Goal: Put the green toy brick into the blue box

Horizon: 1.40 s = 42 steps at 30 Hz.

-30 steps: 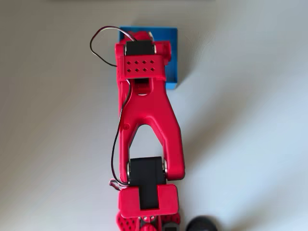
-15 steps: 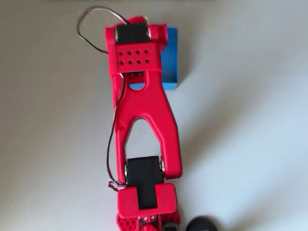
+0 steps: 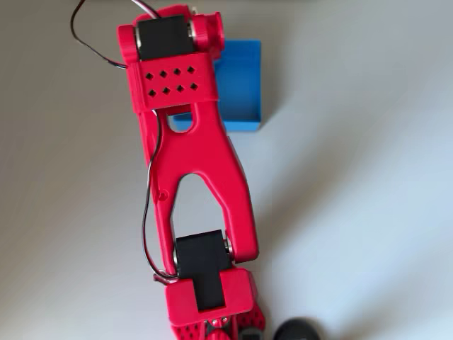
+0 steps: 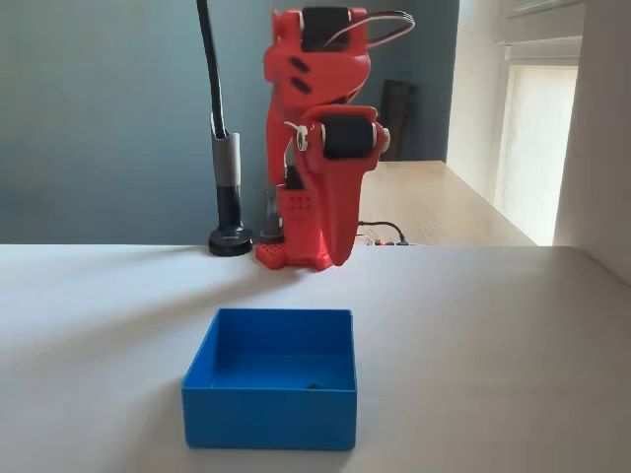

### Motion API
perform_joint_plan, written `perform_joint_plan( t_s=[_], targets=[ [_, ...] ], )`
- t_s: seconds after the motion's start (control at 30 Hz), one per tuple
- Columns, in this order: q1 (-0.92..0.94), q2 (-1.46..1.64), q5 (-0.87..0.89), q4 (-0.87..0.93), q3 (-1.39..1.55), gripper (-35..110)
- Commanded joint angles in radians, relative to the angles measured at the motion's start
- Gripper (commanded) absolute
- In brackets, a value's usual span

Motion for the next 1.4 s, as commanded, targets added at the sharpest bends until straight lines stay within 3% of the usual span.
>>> perform_joint_plan(
  t_s=[0.0,0.4,0.97,1.37],
  targets=[
    [-0.014,0.137,0.014,0.017,-0.003,0],
    [0.046,0.604,0.098,-0.132,0.534,0],
    [0.16,1.37,-0.006,-0.38,1.509,0],
    [0.183,1.72,-0.052,-0.393,1.87,0]
  ],
)
